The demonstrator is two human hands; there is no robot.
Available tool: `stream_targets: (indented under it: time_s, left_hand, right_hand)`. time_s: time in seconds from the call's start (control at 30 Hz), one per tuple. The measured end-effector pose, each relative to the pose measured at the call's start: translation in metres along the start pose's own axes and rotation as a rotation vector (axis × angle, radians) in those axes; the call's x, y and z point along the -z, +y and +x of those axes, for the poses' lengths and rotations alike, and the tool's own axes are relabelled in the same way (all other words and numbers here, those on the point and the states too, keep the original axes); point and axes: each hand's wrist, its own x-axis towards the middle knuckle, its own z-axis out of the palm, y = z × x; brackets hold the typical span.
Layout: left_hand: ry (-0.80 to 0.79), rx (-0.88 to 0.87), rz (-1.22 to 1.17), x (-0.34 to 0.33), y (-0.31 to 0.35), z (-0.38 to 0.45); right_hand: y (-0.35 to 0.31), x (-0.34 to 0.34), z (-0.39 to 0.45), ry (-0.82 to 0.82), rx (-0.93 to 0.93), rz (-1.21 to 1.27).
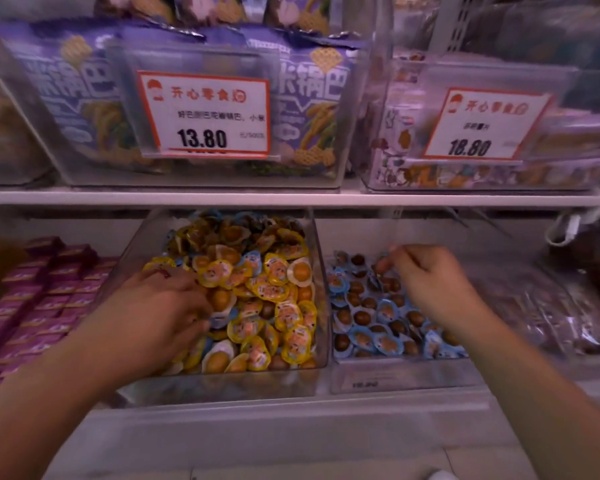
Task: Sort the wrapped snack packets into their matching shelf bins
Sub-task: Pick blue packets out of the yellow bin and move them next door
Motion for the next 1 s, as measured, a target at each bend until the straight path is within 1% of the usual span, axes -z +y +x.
stream_targets:
  time_s: [0.03,0.1,0.17,0.23,0.33,0.4,0.43,0.47,0.57,0.67,0.73,0.87,0.93,1.0]
  left_hand:
    - [-0.027,0.016,0.013,0.001,-0.004,-0.003]
    - [-0.050,0.031,0.043,0.001,-0.011,-0.009]
    - [-0.015,0.027,0.061,-0.002,-0.015,-0.015]
    - [0.027,0.024,0.083,-0.004,-0.016,-0.021]
    - [0.062,0.021,0.142,-0.010,-0.012,-0.024]
    - [0.111,0.039,0.170,-0.013,-0.005,-0.022]
    - [0.124,0.060,0.184,-0.015,-0.003,-0.020]
    - [0.113,0.084,0.198,-0.016,-0.002,-0.019]
    - [0.046,0.134,0.229,-0.018,-0.001,-0.016]
    - [0.018,0.157,0.242,-0.022,0.001,-0.010]
    - [0.007,0.167,0.245,-0.022,0.002,-0.006]
    - [0.000,0.177,0.229,-0.021,-0.001,-0.003]
    - [0.063,0.159,0.209,-0.022,-0.004,-0.007]
    - [0.211,0.142,0.122,-0.024,-0.004,-0.009]
  right_hand:
    - [-0.010,-0.007,-0.004,0.033,0.094,0.042]
    - [-0.034,-0.025,-0.015,0.023,0.279,0.049]
    - [-0.057,-0.043,-0.028,-0.059,0.477,-0.009]
    - [-0.074,-0.065,-0.039,-0.203,0.615,-0.068]
    - [-0.090,-0.101,-0.049,-0.479,0.652,-0.157]
    - [-0.096,-0.127,-0.050,-0.589,0.659,-0.285]
    - [-0.098,-0.137,-0.049,-0.608,0.664,-0.358]
    - [-0.099,-0.144,-0.047,-0.600,0.674,-0.421]
    - [-0.097,-0.156,-0.041,-0.508,0.719,-0.568]
    - [-0.094,-0.152,-0.031,-0.429,0.695,-0.659]
    - [-0.091,-0.147,-0.024,-0.444,0.677,-0.671]
    - [-0.090,-0.143,-0.028,-0.534,0.703,-0.726]
    - [-0.089,-0.144,-0.032,-0.499,0.721,-0.702]
    - [-0.088,-0.144,-0.033,-0.412,0.722,-0.598]
